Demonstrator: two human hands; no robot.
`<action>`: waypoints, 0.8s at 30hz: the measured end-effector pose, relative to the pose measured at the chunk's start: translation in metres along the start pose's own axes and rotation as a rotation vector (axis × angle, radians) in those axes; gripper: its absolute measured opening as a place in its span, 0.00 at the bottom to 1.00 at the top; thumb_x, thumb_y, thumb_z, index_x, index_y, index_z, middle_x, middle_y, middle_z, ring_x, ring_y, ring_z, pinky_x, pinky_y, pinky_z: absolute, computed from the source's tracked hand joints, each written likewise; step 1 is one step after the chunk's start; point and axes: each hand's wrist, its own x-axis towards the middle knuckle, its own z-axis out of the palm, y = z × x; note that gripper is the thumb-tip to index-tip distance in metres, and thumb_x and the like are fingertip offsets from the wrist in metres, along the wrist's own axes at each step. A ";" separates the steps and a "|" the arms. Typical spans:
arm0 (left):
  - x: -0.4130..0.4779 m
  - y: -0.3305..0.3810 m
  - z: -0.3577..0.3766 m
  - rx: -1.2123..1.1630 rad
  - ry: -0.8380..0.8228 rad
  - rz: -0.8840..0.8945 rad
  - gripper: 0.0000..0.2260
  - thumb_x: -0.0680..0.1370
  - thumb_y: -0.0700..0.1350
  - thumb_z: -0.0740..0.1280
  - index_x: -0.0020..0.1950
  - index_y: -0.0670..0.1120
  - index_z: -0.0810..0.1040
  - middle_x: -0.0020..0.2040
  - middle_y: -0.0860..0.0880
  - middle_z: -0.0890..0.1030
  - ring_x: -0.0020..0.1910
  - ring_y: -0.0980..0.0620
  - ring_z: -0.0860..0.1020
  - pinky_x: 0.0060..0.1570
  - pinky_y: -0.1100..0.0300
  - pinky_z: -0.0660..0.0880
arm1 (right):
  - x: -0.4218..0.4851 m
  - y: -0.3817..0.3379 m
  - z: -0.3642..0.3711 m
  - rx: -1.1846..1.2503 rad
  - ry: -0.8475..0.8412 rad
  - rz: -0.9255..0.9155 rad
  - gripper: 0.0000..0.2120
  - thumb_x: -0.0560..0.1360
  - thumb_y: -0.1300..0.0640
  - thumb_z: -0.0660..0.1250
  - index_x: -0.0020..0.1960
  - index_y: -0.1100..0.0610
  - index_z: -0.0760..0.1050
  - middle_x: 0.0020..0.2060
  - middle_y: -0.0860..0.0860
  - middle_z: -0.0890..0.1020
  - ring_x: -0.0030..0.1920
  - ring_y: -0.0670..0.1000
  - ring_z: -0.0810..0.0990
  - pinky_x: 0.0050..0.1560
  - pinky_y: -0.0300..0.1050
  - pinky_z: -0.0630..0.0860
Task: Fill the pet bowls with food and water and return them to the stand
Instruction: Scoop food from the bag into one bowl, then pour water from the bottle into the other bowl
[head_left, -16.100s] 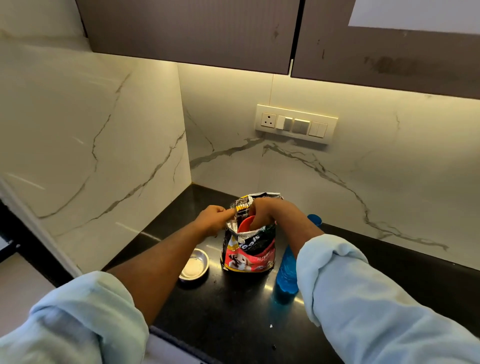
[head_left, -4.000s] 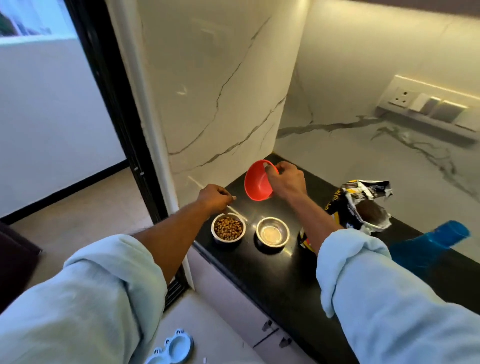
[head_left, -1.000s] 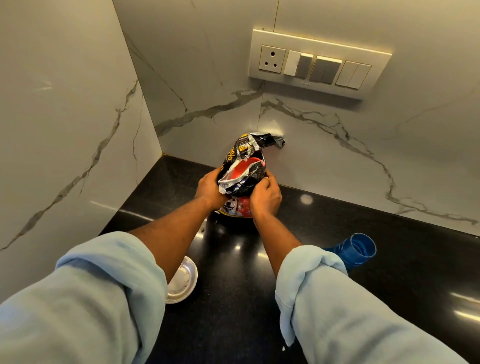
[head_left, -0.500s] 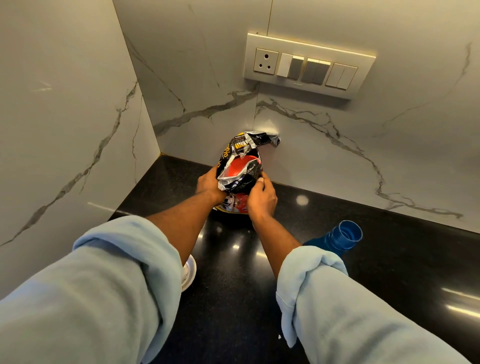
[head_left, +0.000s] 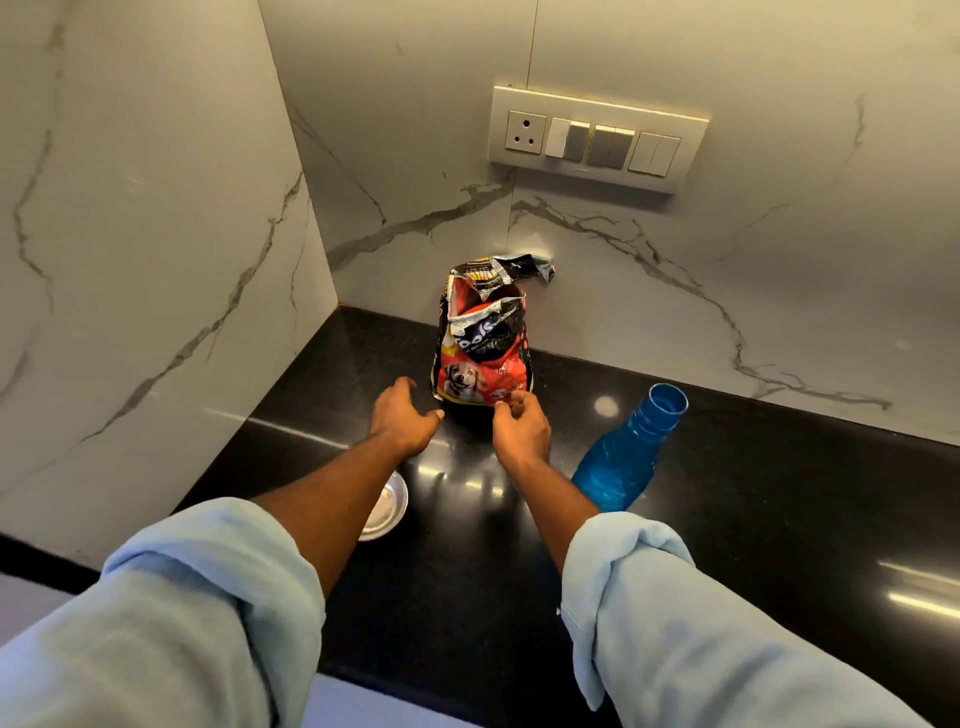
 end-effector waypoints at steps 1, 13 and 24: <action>-0.006 -0.004 0.000 0.006 0.003 0.011 0.30 0.77 0.50 0.76 0.75 0.42 0.72 0.72 0.39 0.75 0.70 0.40 0.75 0.67 0.50 0.73 | -0.006 0.004 -0.003 -0.002 -0.039 0.001 0.13 0.80 0.51 0.67 0.63 0.49 0.79 0.59 0.52 0.83 0.60 0.56 0.82 0.64 0.58 0.80; -0.091 -0.009 0.020 0.022 -0.055 0.117 0.17 0.77 0.50 0.76 0.61 0.43 0.80 0.58 0.44 0.83 0.58 0.44 0.81 0.58 0.53 0.76 | -0.088 0.061 -0.070 -0.334 -0.331 -0.195 0.07 0.79 0.57 0.67 0.55 0.51 0.81 0.43 0.45 0.81 0.45 0.47 0.80 0.49 0.42 0.75; -0.123 0.031 0.051 0.008 -0.213 0.178 0.15 0.78 0.49 0.75 0.61 0.45 0.78 0.54 0.46 0.82 0.55 0.47 0.80 0.53 0.57 0.73 | -0.107 0.111 -0.150 -0.315 -0.045 -0.136 0.17 0.72 0.47 0.77 0.35 0.52 0.72 0.30 0.45 0.76 0.32 0.46 0.73 0.37 0.46 0.70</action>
